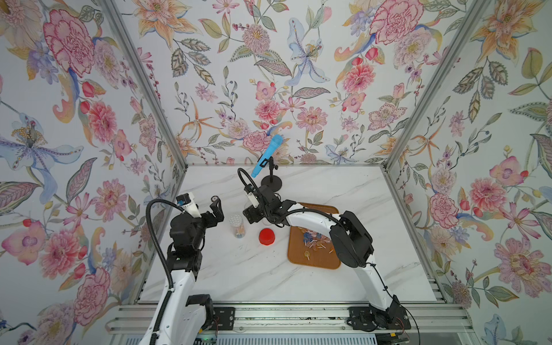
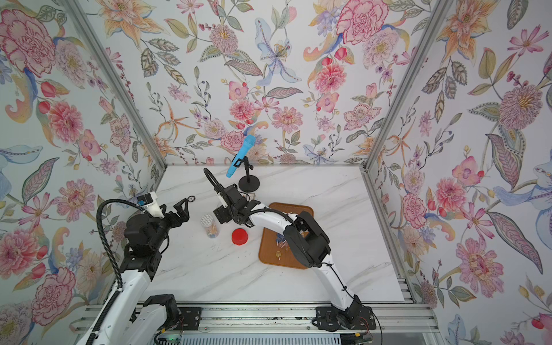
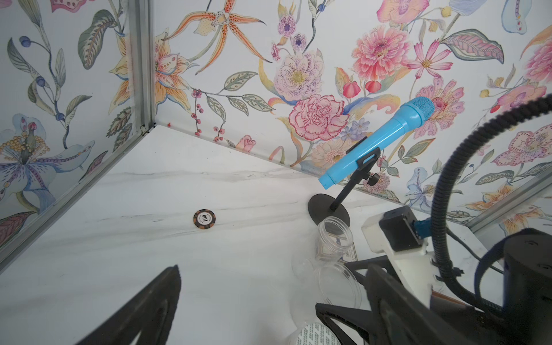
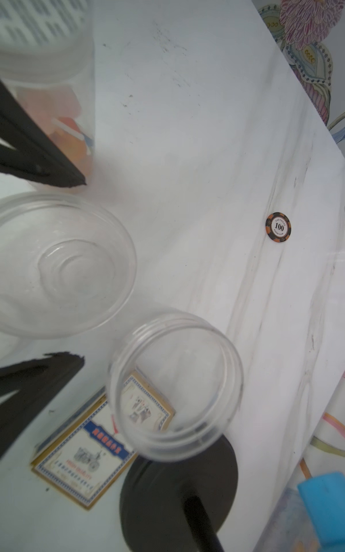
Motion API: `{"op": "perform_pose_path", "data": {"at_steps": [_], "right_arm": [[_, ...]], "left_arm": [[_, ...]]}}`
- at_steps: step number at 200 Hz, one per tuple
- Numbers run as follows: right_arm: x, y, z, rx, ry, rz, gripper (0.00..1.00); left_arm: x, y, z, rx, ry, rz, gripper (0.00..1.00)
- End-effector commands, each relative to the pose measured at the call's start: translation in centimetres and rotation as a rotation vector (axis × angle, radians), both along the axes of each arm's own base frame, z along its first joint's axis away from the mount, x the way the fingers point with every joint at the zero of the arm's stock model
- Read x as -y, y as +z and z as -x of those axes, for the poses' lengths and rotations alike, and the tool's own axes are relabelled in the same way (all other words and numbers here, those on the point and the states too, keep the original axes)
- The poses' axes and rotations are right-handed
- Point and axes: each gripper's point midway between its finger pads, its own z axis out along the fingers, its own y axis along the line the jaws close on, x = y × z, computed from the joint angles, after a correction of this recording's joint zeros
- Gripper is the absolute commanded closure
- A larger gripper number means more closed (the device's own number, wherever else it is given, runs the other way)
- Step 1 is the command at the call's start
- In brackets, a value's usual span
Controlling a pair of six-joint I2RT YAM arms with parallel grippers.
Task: Pour the candies out of the jar
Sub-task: Place the jar at the center of the board, then pick up the jar from the center of the board.
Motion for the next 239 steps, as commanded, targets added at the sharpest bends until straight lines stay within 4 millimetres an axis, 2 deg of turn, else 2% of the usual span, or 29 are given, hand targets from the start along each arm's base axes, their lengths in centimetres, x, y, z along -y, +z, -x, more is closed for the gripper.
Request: {"op": "perform_pose_path", "data": {"at_steps": [1,28,55,75,91,107,124,143,175,206,239], "right_arm": [[0.4,5.7,2.2,0.024,0.011,-0.063,0.10],[0.3,6.9,5.2,0.018,0.035,-0.075,0.08],[-1.7,7.7,8.5,-0.047,0.114,-0.135,0.08],[-3.7,7.3,10.0,-0.077,0.156,-0.173,0.10],[-5.3,5.8,10.6,-0.104,0.166,-0.172,0.12],[-6.0,4.6,10.0,-0.107,0.117,-0.157,0.14],[-5.7,3.5,8.5,-0.035,0.006,-0.107,0.16],[-5.8,2.9,7.9,0.026,-0.045,-0.072,0.16],[-5.9,2.2,7.7,0.063,-0.053,-0.034,0.14],[-5.4,2.4,7.7,0.051,-0.064,-0.049,0.14],[-5.2,1.0,7.4,-0.003,-0.059,-0.060,0.17]], "left_arm": [[-1.3,0.3,0.2,0.039,0.046,0.050,0.01],[-2.5,0.2,0.5,0.081,0.067,0.113,0.01],[-3.0,0.0,0.5,0.084,0.077,0.128,0.01],[-3.0,0.2,0.6,0.089,0.077,0.122,0.01],[-3.0,0.2,0.7,0.089,0.080,0.115,0.01],[-2.9,0.2,0.7,0.084,0.074,0.114,0.01],[-2.8,-0.1,0.6,0.079,0.070,0.120,0.01],[-2.7,-0.2,0.5,0.077,0.061,0.125,0.01],[-2.6,0.0,0.6,0.080,0.053,0.121,0.01],[-2.6,-0.2,0.6,0.078,0.055,0.125,0.01],[-2.6,-0.1,0.6,0.079,0.052,0.120,0.01]]}}
